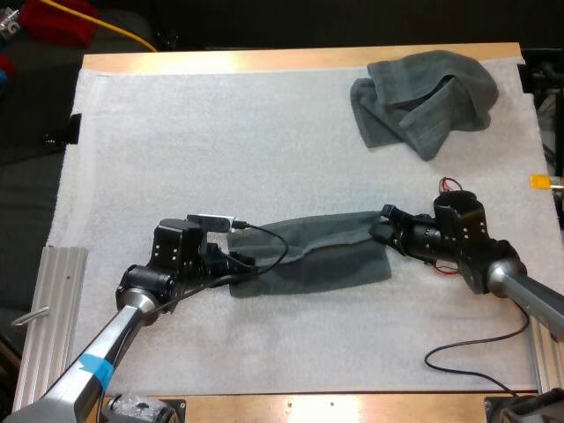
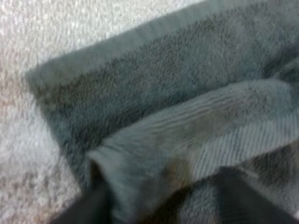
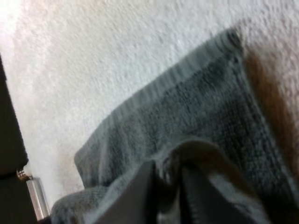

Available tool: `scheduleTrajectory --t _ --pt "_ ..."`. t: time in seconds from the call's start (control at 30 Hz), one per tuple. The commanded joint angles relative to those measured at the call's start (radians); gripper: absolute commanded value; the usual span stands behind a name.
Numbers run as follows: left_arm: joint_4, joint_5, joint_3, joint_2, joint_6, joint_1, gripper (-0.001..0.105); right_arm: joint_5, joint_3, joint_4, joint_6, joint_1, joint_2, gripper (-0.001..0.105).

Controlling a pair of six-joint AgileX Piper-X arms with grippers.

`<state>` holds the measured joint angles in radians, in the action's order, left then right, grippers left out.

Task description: Pick towel from pile, fold and stack

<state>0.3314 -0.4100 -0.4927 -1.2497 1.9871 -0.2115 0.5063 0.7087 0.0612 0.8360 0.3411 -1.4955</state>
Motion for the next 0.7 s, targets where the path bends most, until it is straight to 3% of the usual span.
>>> scheduleTrajectory --t 0.0,0.13,0.37,0.67 --pt "-0.021 0.012 -0.004 0.000 0.023 -0.006 0.069 0.003 0.005 0.021 0.002 -0.005 0.000 0.036" --pt "-0.047 -0.004 -0.009 0.000 0.029 -0.006 0.065 -0.008 0.005 0.097 -0.003 -0.005 0.000 0.056" --pt "-0.071 -0.042 -0.032 0.000 0.029 -0.006 0.070 -0.007 0.005 0.236 -0.003 -0.005 0.000 0.057" --pt "-0.042 -0.222 -0.087 0.042 0.029 -0.006 0.070 0.047 0.005 0.242 -0.003 -0.005 0.027 0.057"
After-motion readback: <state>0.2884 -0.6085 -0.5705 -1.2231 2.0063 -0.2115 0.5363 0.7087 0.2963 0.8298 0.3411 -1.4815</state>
